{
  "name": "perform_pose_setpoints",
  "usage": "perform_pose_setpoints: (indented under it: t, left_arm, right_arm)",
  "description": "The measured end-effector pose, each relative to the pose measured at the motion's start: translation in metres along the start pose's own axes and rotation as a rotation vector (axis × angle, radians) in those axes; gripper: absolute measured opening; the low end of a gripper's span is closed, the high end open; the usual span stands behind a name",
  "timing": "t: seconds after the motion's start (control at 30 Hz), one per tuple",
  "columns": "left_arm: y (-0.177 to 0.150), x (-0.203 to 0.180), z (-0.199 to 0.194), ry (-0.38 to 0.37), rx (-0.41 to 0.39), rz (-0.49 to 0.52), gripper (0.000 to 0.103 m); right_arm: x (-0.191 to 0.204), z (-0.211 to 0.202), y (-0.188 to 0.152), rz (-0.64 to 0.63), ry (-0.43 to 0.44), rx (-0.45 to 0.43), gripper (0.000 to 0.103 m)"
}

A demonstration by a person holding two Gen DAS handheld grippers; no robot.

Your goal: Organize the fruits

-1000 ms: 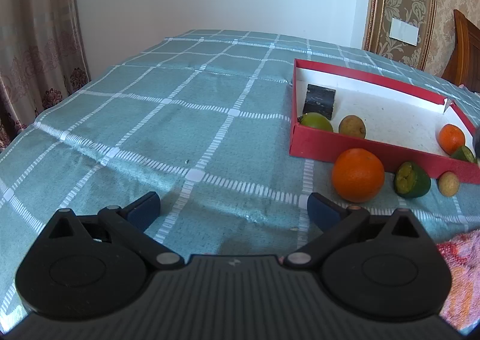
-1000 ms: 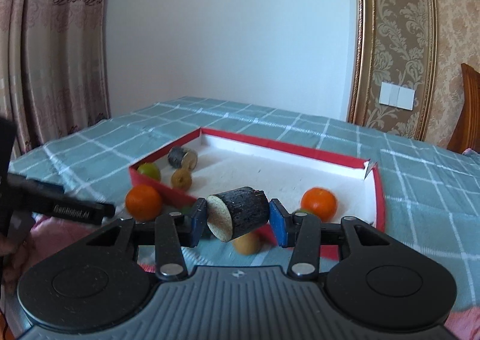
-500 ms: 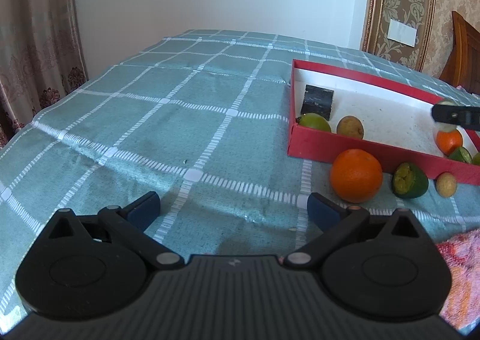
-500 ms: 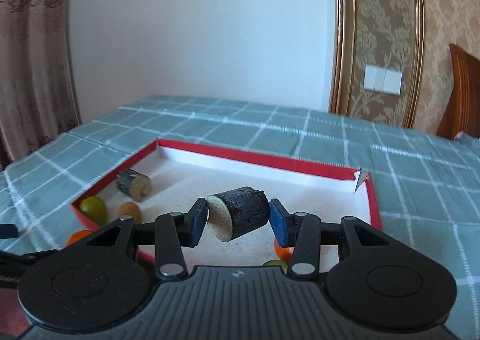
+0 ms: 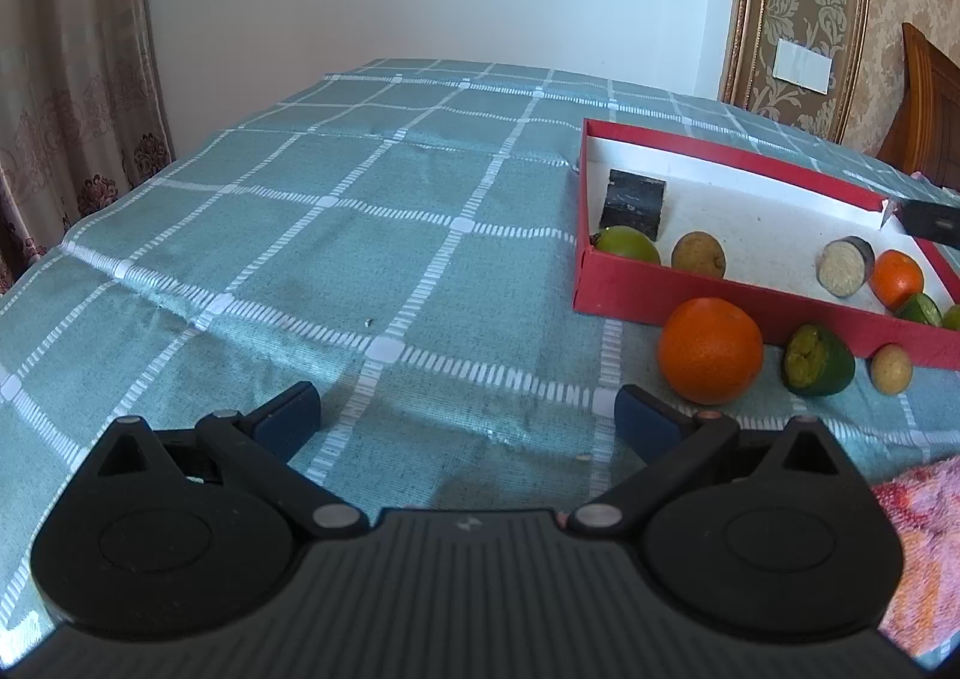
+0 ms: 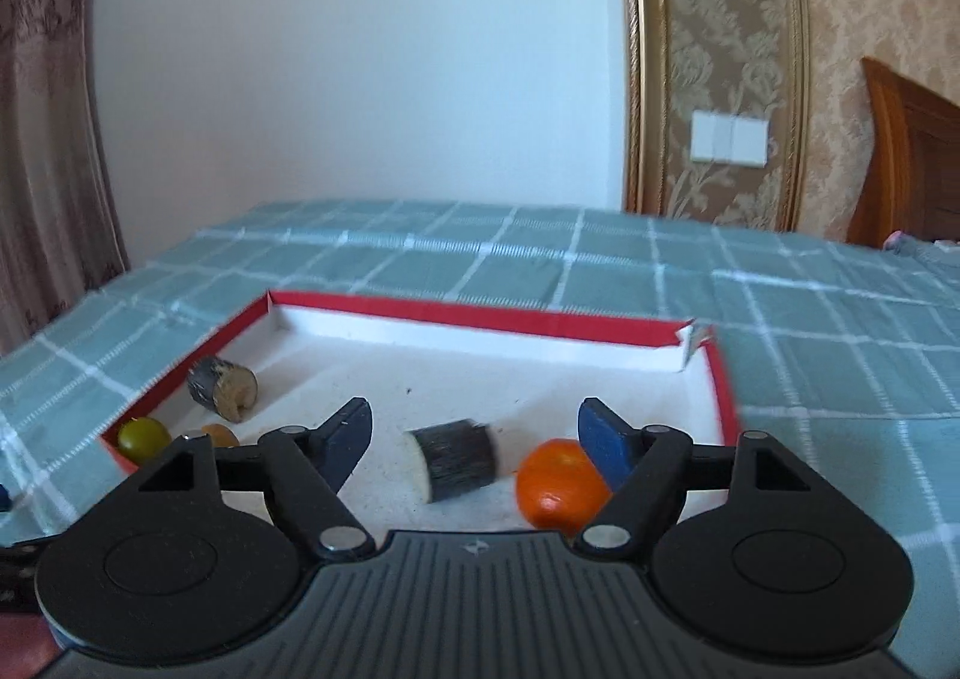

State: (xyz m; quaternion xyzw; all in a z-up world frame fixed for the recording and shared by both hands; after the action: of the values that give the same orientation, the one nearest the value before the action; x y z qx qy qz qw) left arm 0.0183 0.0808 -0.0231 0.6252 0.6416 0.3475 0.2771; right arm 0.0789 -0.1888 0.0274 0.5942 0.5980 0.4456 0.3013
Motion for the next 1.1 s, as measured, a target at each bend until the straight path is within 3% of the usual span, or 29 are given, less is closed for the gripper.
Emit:
perform_pose_setpoints:
  t: [0.17,0.37,0.57,0.63,0.73,0.93,1.1]
  left_arm:
    - [0.0,0.004,-0.003,-0.02,-0.026,-0.03,0.103]
    - [-0.001,0.005,-0.006,-0.033,-0.047,-0.03,0.103]
    - [0.0,-0.002,-0.012,-0.026,-0.085,0.019,0.103]
    - [0.001,-0.005,-0.013,-0.014,-0.093,0.04,0.103]
    - [0.003,-0.013,-0.017,-0.004,-0.111,0.071,0.103]
    - [0.015,-0.038,-0.032,-0.05,-0.149,0.102,0.103]
    - [0.024,-0.059,-0.026,-0.037,-0.155,0.152,0.103]
  right_arm:
    - [-0.028,-0.054,-0.022,0.025,-0.021,-0.072,0.077]
    - [-0.057,-0.089,-0.049,0.037,-0.081,-0.125,0.082]
    - [-0.083,-0.101,-0.052,0.188,-0.053,-0.189,0.084]
    - [-0.087,-0.099,-0.052,0.214,-0.056,-0.182,0.09]
    - [-0.095,-0.099,-0.053,0.254,-0.053,-0.182,0.091]
    - [-0.113,-0.096,-0.057,0.357,-0.067,-0.165,0.092]
    - [-0.113,-0.098,-0.059,0.371,-0.066,-0.173,0.092]
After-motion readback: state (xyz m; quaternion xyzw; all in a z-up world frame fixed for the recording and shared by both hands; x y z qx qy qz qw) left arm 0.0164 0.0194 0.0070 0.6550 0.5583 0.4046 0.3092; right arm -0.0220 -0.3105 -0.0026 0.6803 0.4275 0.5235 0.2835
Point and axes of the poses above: each gripper's, at about its wrist camera, not at the fingertips, and z roughly the way its jaws point, x to its left, y to its top, the point moved 4 cm from there along z, roughly the way its jaws point, and after that the axes turned 7 degrees about z, right-handed, at the moved point
